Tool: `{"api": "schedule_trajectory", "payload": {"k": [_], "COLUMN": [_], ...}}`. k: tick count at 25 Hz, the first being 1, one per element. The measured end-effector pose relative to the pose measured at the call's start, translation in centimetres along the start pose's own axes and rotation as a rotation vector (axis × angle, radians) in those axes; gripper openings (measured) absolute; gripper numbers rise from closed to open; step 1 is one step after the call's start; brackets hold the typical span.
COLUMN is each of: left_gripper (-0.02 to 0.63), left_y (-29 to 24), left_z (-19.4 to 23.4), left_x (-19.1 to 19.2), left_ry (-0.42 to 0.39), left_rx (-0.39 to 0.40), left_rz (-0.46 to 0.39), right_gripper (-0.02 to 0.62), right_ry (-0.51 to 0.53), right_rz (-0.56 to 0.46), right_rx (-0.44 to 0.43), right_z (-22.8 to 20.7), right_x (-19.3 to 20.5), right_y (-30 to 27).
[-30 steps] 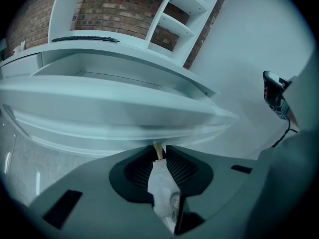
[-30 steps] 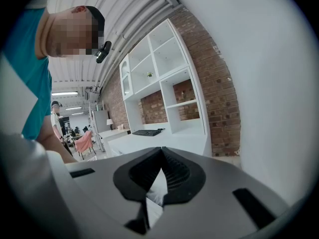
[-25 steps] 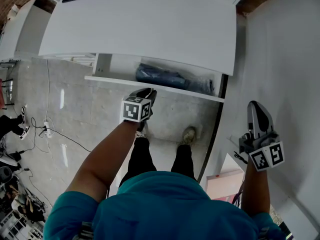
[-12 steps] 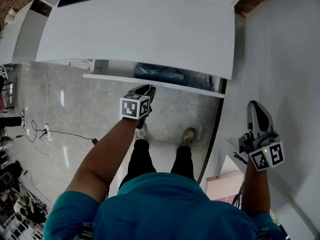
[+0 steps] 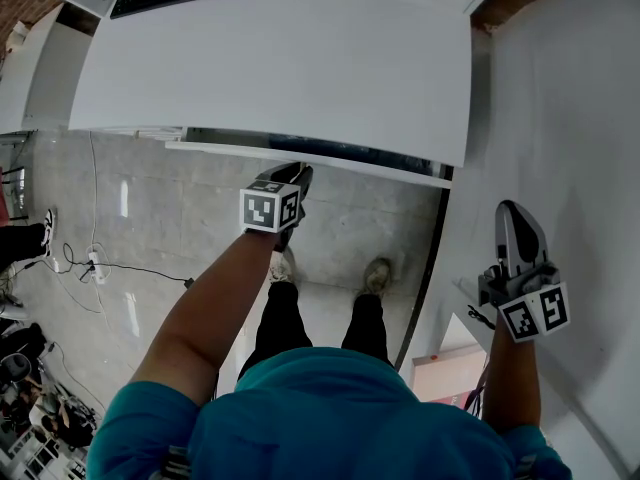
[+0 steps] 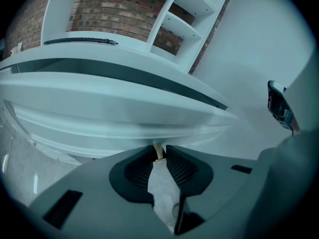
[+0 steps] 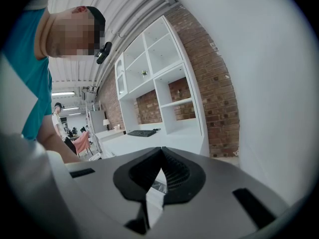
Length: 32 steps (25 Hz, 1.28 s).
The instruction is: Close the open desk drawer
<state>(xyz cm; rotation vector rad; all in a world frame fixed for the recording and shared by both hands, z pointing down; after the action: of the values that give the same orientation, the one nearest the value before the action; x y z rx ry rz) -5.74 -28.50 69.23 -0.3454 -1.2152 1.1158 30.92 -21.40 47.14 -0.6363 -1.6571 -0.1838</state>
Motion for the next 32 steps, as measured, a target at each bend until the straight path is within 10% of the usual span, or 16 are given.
{"api": "schedule_trajectory", "payload": {"k": [32], "left_gripper": [0.095], "left_y": [-2.7], "left_z": [1.1], "left_x": [-4.1], "left_ry": [0.001], "left_rx": [0.027], "left_rz": [0.02], "right_gripper": [0.023], "right_ry": [0.008], "right_rz": [0.016], "right_rx": [-0.013], "right_z": [-0.7], "right_x": [-1.0], "right_y": [-2.7]}}
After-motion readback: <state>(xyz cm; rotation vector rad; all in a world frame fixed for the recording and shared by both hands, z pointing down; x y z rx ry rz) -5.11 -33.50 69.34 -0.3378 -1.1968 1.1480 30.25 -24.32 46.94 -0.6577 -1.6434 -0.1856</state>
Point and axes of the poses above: the fingertips, and each gripper's own axes: y backward along the fingers, z to its left, x out of its underside, the point moved 6 cm from there along y, backward along the fingers, and after that the axes turned 2 degrees about y, right-handed, at the moved point
